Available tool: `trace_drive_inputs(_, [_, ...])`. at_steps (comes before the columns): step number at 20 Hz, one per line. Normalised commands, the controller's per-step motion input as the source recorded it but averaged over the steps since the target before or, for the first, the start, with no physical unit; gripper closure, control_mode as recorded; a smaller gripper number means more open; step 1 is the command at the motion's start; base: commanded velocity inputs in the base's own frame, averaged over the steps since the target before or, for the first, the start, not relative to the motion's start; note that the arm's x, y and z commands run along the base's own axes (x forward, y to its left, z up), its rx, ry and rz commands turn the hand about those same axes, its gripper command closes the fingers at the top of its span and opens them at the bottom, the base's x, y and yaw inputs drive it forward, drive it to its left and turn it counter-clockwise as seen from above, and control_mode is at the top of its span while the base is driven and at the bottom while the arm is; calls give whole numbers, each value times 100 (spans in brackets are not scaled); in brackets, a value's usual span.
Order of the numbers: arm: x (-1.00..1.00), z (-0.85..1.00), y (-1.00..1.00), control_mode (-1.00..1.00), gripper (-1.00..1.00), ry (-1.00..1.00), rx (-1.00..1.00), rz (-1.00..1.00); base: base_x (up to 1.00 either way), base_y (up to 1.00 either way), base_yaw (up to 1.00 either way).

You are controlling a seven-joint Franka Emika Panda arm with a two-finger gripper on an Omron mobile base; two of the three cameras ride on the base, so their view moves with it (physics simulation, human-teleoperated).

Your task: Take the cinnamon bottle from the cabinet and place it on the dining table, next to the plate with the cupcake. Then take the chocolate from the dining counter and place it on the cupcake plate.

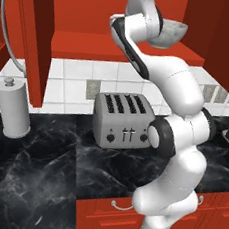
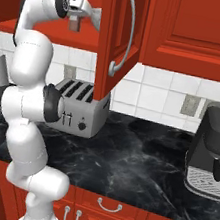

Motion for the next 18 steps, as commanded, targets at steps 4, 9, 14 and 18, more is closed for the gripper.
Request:
trace_drive_inputs(4, [-100,-18,8,-100,100,-5,-4,6,0,0,0])
trace_drive_inputs(9, [-100,-37,3,-100,100,0,-2,12,0,0,0])
trace_drive_inputs(14, [-100,-24,-6,-100,100,0,0,17,0,0,0])
trace_drive_inputs(18, [-100,-24,-11,-100,100,-7,0,20,0,0,0])
